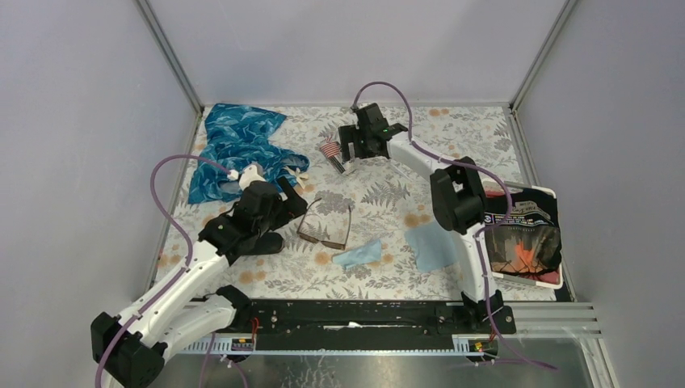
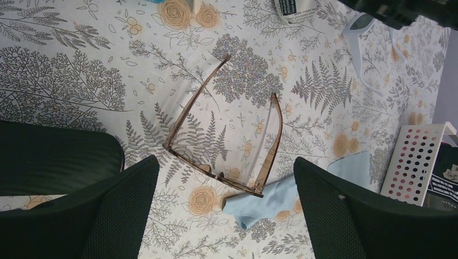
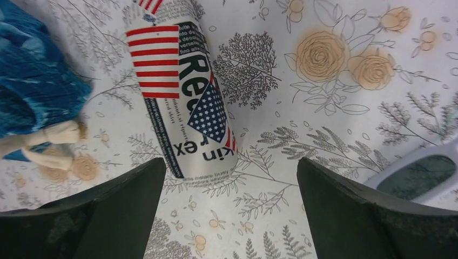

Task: Organize the sunglasses
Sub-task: Pick up the sunglasses case from the center of the board.

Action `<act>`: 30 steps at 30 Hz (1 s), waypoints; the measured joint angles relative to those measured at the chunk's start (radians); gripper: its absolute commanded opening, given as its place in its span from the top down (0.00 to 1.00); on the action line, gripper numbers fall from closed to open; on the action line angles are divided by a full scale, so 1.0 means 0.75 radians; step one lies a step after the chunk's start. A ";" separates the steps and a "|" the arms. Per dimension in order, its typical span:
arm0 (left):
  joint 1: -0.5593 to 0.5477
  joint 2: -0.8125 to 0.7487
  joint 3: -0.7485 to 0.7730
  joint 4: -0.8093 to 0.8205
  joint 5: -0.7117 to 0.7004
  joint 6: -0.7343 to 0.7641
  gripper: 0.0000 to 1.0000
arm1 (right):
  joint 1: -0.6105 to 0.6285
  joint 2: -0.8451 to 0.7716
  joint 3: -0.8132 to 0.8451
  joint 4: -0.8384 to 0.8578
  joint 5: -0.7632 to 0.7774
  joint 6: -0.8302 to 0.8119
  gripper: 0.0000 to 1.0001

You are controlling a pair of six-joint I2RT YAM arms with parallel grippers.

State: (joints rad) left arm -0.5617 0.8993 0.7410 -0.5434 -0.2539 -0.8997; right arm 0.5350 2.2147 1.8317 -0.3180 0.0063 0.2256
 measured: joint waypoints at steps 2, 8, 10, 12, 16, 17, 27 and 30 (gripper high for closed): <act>0.000 -0.012 0.000 -0.006 0.001 -0.001 0.01 | 0.000 0.061 0.046 -0.026 -0.012 -0.009 0.00; 0.001 0.032 -0.001 -0.023 0.042 0.015 0.01 | 0.008 0.169 0.163 -0.063 -0.041 -0.019 0.00; 0.001 0.054 -0.001 -0.023 0.066 0.017 0.01 | 0.011 0.193 0.192 -0.064 -0.051 -0.018 0.00; 0.001 0.064 -0.001 -0.023 0.083 0.018 0.01 | 0.015 0.209 0.210 -0.063 -0.064 -0.018 0.00; 0.008 0.064 -0.001 -0.019 0.112 0.016 0.01 | 0.032 0.228 0.214 -0.061 -0.067 -0.022 0.00; 0.015 0.064 -0.001 -0.017 0.127 0.016 0.01 | 0.039 0.234 0.214 -0.057 -0.066 -0.027 0.00; 0.054 0.097 -0.001 -0.002 0.211 0.016 0.01 | 0.131 0.329 0.298 -0.073 0.067 -0.107 0.22; 0.067 0.093 -0.006 0.000 0.219 0.016 0.01 | 0.138 0.339 0.309 -0.072 0.112 -0.123 0.39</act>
State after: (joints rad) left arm -0.5117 0.9691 0.7364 -0.5434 -0.0895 -0.8879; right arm 0.6388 2.4691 2.0636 -0.3721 0.0902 0.1333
